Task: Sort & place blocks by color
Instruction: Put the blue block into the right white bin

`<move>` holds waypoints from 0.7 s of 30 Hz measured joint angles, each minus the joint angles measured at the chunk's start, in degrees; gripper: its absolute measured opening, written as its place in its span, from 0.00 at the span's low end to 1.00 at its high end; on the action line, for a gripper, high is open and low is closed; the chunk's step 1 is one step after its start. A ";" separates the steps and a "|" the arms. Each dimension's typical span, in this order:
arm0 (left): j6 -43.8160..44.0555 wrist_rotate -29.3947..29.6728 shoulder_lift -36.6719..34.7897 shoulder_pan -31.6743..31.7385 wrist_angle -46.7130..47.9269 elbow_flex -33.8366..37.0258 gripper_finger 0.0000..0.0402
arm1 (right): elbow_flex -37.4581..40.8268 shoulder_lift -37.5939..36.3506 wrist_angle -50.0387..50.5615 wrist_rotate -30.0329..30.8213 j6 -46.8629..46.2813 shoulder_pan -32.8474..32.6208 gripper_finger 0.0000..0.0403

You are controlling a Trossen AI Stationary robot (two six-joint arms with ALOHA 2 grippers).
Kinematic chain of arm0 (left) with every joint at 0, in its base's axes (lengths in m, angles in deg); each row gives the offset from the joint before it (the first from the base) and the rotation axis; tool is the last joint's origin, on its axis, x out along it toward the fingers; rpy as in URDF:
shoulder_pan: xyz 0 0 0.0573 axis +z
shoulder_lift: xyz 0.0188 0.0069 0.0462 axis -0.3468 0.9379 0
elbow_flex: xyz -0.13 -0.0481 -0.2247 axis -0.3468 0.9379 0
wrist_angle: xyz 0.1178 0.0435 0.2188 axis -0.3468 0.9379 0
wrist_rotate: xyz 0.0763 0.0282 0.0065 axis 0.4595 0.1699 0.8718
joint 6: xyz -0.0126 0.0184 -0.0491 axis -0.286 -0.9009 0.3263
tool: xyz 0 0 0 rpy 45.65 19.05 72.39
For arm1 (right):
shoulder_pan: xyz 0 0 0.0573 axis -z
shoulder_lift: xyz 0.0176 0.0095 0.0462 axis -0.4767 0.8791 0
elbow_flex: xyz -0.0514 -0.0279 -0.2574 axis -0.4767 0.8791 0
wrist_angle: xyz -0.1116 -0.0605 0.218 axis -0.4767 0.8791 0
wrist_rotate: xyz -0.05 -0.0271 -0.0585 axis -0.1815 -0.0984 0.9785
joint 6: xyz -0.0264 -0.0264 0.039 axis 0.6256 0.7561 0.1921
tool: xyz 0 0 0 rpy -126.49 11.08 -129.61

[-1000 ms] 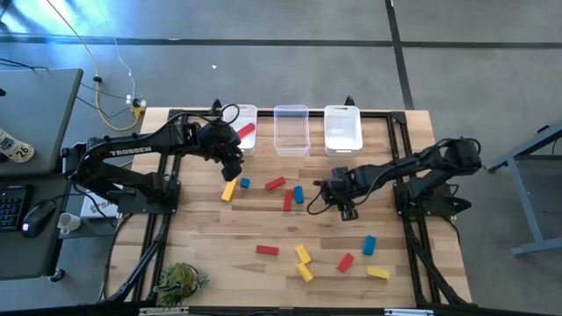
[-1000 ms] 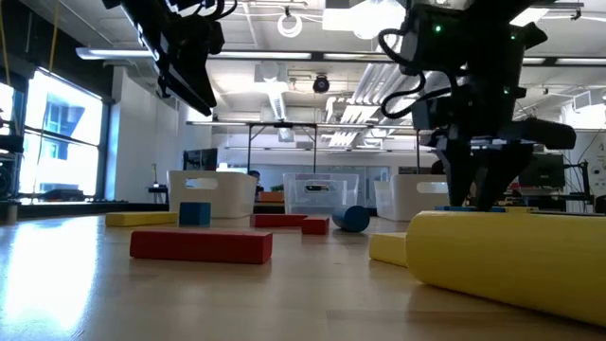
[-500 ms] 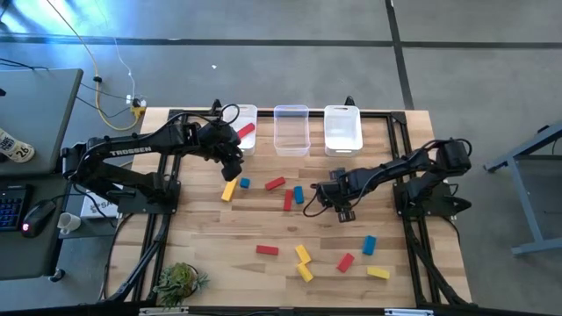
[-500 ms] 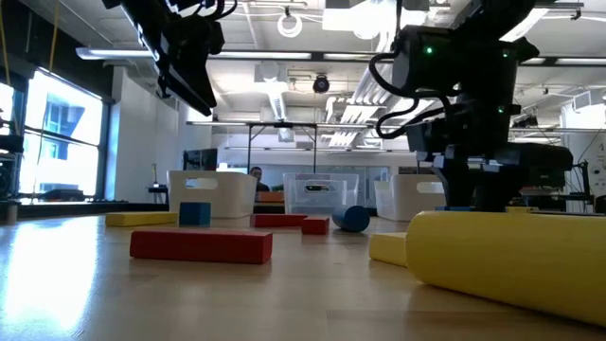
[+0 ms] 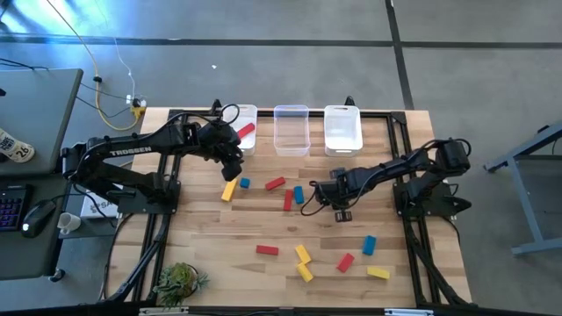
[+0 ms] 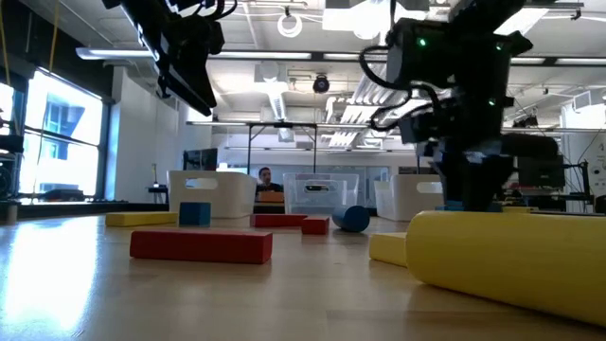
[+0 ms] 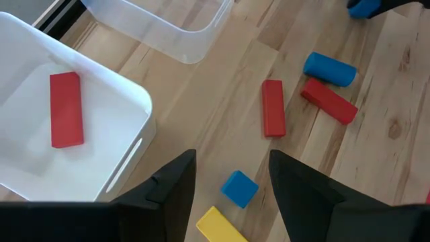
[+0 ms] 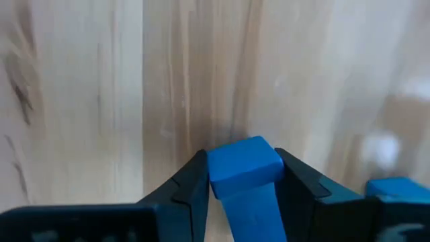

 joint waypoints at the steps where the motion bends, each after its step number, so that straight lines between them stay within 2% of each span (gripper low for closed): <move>1: -0.01 0.00 0.00 0.00 0.00 0.00 0.43 | -0.97 -0.01 -0.26 0.26 -0.02 0.00 0.28; 10: 0.01 0.00 0.00 0.00 0.00 0.00 0.43 | -12.02 -0.08 -0.14 7.09 2.86 0.68 0.28; 16: 0.00 0.00 0.01 0.02 0.00 0.00 0.43 | -18.12 -0.12 -1.80 10.66 5.70 4.02 0.28; 21: 0.01 0.00 0.00 0.01 0.00 0.00 0.43 | -20.90 -0.12 -1.91 17.53 9.21 7.82 0.28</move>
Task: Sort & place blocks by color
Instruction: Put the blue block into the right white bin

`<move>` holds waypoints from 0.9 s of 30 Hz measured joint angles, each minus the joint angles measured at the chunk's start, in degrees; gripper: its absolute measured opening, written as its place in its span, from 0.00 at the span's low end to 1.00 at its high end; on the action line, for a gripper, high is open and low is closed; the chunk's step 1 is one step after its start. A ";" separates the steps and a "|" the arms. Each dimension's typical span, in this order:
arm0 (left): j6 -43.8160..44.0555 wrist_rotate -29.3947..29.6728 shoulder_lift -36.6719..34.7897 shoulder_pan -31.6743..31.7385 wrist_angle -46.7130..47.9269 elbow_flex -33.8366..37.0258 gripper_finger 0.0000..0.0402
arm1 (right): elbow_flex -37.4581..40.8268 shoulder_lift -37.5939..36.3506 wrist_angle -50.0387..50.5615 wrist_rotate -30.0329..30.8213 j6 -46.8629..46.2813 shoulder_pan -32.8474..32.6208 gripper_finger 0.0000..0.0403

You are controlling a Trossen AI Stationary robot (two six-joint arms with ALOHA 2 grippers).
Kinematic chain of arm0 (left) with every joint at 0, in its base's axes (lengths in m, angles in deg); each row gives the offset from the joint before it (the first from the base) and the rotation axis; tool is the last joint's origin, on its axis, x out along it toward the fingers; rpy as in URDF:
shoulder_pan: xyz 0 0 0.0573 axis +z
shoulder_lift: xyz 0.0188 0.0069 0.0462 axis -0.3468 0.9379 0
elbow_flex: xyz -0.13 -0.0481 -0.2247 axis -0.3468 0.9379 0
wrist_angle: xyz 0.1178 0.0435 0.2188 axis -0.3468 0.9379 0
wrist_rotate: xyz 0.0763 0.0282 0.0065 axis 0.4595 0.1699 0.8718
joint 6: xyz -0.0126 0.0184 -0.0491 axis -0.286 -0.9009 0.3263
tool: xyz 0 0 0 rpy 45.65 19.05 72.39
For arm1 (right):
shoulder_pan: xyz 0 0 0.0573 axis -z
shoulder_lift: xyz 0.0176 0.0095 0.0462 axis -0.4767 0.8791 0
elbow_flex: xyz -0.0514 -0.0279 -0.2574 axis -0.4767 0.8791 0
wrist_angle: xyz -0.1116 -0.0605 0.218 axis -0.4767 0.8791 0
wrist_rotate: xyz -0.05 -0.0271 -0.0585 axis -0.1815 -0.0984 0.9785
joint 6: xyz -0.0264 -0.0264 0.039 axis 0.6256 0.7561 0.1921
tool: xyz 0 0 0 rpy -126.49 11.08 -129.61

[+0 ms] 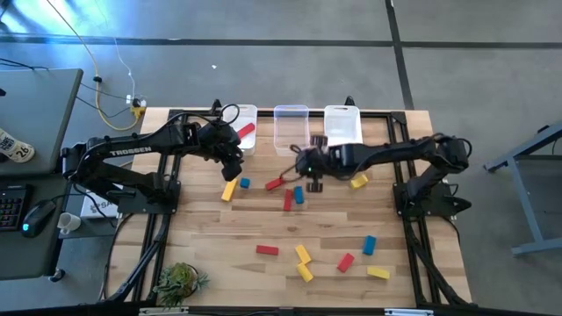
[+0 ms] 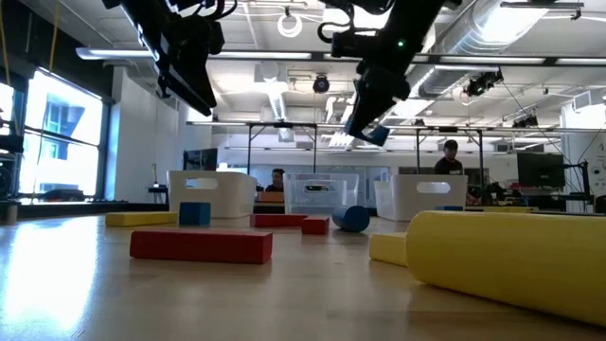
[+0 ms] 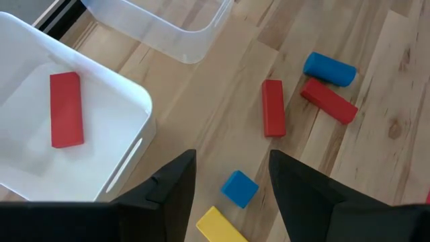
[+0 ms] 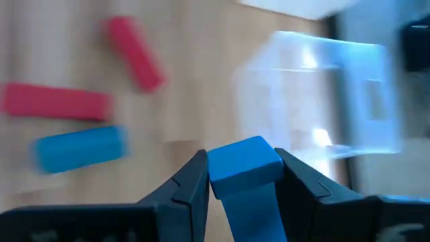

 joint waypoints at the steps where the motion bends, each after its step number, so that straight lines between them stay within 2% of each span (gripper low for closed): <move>1: -0.02 0.00 0.01 -0.01 0.00 0.00 0.43 | -0.40 0.00 0.00 1.50 0.60 0.93 0.28; 6: -0.01 0.00 0.00 -0.01 0.00 0.00 0.43 | -1.58 -0.07 0.03 6.63 1.93 6.68 0.28; 13: 0.00 -0.02 0.00 -0.01 0.00 0.00 0.43 | -1.55 -0.07 1.44 6.00 -1.16 17.16 0.28; 21: 0.00 -0.02 0.02 -0.01 -0.30 0.00 0.43 | -1.47 -0.07 4.10 -6.33 -7.33 28.43 0.28; 27: 2.87 -0.02 0.02 -0.01 -0.66 0.00 0.43 | -1.47 -0.07 6.60 -11.86 -10.29 33.54 0.28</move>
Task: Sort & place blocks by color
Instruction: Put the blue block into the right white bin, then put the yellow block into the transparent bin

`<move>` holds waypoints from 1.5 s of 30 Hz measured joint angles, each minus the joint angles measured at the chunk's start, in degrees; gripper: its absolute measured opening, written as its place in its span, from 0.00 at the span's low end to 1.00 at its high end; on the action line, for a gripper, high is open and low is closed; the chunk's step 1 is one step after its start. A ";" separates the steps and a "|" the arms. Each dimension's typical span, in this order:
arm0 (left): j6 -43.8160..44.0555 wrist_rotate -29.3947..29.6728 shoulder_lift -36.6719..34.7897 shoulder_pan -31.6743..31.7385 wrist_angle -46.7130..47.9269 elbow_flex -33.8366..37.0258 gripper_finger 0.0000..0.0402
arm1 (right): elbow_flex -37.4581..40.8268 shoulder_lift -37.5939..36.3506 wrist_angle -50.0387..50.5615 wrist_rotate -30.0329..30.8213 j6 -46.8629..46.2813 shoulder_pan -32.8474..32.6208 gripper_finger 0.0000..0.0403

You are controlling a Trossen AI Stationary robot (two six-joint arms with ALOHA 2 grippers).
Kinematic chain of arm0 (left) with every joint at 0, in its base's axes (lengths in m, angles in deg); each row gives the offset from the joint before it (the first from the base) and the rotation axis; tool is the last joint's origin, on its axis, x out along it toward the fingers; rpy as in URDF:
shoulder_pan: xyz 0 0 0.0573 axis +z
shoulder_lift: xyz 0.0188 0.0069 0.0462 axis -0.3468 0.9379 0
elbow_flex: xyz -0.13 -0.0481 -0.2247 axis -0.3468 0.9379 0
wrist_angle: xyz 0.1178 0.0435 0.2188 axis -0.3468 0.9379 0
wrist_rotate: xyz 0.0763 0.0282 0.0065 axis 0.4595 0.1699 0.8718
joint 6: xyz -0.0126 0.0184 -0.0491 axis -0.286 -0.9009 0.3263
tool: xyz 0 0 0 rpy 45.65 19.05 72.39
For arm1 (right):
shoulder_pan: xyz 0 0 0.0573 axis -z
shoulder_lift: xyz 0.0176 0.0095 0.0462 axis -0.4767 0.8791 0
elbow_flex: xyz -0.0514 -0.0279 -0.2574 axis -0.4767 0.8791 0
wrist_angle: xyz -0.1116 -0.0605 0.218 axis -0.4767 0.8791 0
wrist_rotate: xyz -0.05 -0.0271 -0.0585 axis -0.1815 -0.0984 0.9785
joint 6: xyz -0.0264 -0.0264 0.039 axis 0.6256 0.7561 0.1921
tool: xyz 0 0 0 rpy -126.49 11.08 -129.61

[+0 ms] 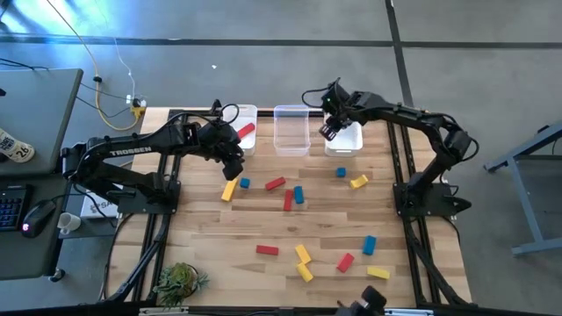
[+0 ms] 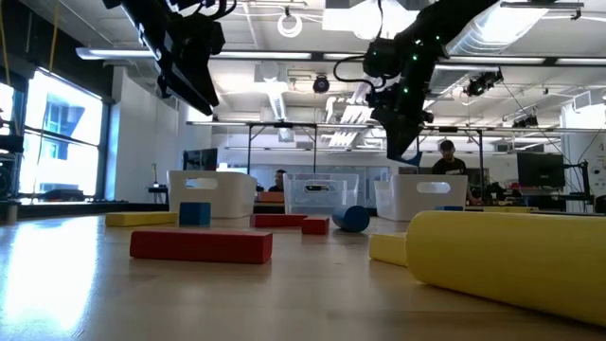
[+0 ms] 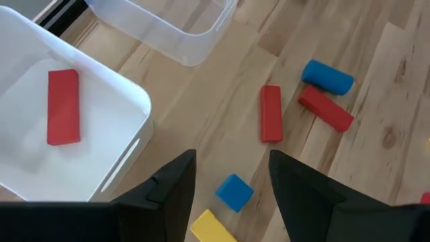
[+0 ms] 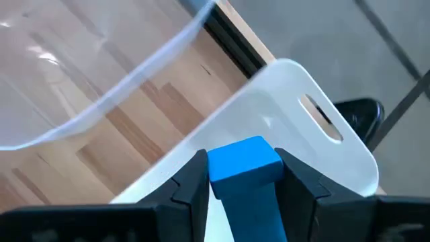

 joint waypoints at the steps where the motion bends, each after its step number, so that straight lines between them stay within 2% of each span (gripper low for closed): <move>1: 0.18 -0.01 0.00 -0.06 0.00 0.00 0.43 | 0.00 0.00 0.44 -0.03 0.00 0.54 0.28; 7: 1.20 -0.02 0.00 -1.95 0.00 0.00 0.43 | 0.01 1.10 1.82 -4.60 -2.43 2.90 0.28; 16: 9.83 -0.02 0.00 -6.95 1.09 0.12 0.43 | 0.07 7.91 2.08 -2.43 -1.95 2.84 0.28; 22: 13.03 0.04 0.00 -9.09 2.47 1.77 0.43 | 0.07 9.15 2.46 -2.28 -1.34 2.86 0.28; 29: 14.98 -0.45 0.02 -10.19 3.15 2.27 0.43 | 0.07 9.14 2.93 -1.42 -0.90 2.81 0.45; 33: 15.37 -2.10 0.02 -10.77 3.34 2.27 0.43 | 0.07 9.14 2.92 -0.58 -0.80 2.81 0.47; 36: 19.40 -2.00 0.02 -11.42 3.66 2.27 0.43 | 0.00 9.14 3.03 0.26 0.48 2.81 0.48; 40: 24.66 0.37 0.02 -12.84 4.99 2.27 0.43 | -0.09 8.62 2.93 0.41 0.61 2.81 0.48; 45: 32.00 7.23 0.36 -14.90 9.88 2.25 0.43 | -0.11 6.63 3.06 0.22 0.61 2.79 0.48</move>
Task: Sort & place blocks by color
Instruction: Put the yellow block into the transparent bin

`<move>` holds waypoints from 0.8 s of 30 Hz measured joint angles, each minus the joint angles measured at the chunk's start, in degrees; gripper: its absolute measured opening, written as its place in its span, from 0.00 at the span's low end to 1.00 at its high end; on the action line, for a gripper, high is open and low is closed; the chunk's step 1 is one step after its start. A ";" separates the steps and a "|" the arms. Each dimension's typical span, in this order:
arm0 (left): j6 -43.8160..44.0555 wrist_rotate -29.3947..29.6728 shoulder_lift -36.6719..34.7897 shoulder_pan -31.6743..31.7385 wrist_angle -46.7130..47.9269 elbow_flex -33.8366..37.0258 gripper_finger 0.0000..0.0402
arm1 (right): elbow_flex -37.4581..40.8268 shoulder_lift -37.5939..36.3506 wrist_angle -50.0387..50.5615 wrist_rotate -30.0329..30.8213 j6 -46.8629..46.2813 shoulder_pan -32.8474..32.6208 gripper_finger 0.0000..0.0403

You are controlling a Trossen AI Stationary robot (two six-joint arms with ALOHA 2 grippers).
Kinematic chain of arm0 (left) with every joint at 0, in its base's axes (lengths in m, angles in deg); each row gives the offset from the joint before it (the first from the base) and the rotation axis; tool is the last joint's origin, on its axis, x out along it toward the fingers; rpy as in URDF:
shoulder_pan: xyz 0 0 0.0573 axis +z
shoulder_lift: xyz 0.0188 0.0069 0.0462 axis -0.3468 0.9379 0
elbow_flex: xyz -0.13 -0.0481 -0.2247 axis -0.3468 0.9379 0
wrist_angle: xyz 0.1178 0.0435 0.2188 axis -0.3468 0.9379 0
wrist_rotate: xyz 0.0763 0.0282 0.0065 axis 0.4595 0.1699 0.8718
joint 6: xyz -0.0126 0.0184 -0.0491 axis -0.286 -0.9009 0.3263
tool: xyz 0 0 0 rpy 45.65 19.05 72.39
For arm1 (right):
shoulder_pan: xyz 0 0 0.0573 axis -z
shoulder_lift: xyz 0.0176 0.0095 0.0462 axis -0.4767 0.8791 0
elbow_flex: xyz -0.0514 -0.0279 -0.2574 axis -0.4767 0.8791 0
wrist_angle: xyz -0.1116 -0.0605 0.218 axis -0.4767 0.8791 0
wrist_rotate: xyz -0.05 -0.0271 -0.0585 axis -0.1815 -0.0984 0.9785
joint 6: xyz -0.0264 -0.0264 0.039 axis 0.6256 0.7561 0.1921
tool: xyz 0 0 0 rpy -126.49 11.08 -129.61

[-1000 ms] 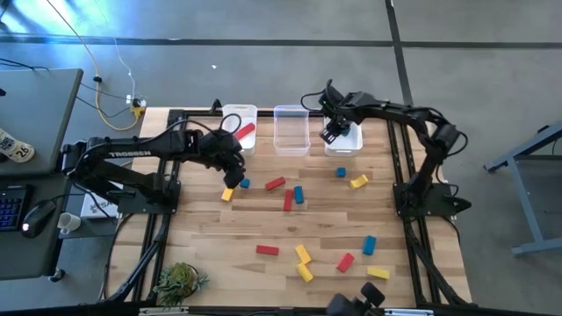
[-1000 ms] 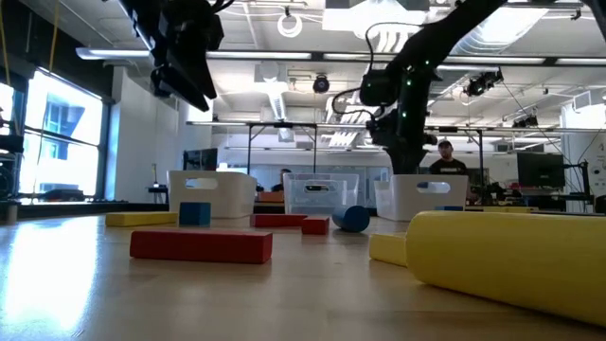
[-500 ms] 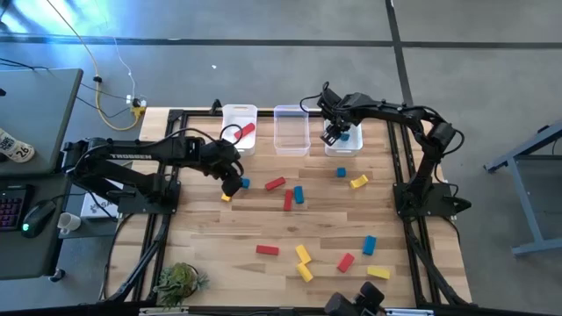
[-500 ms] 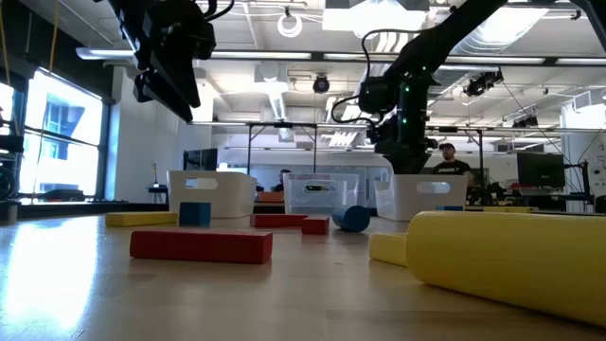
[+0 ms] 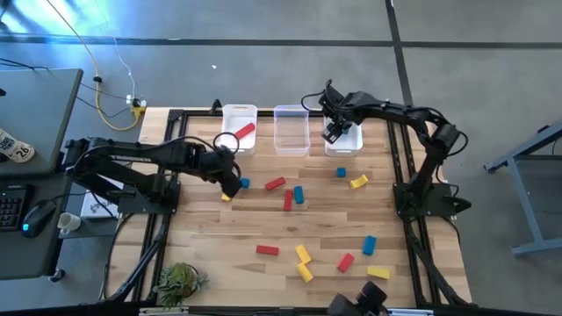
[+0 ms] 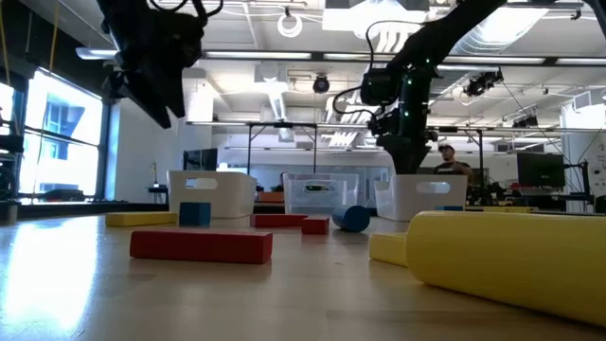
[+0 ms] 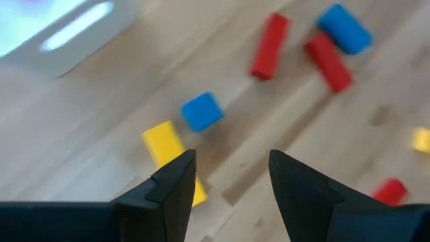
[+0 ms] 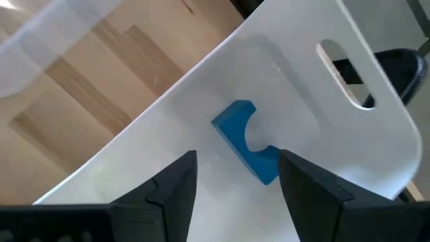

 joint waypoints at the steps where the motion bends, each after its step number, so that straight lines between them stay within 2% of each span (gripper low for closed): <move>1: 1.65 0.85 0.23 -0.39 1.05 0.00 0.43 | 0.00 -0.54 -0.01 0.01 0.02 -0.04 0.48; 15: 13.92 3.87 10.65 -4.36 2.93 -0.02 0.43 | 0.00 -8.23 1.30 -0.14 1.06 -1.13 0.48; 24: 9.98 3.18 17.37 -3.68 3.18 -0.02 0.43 | -0.02 -9.95 2.15 -0.14 1.07 -3.54 0.48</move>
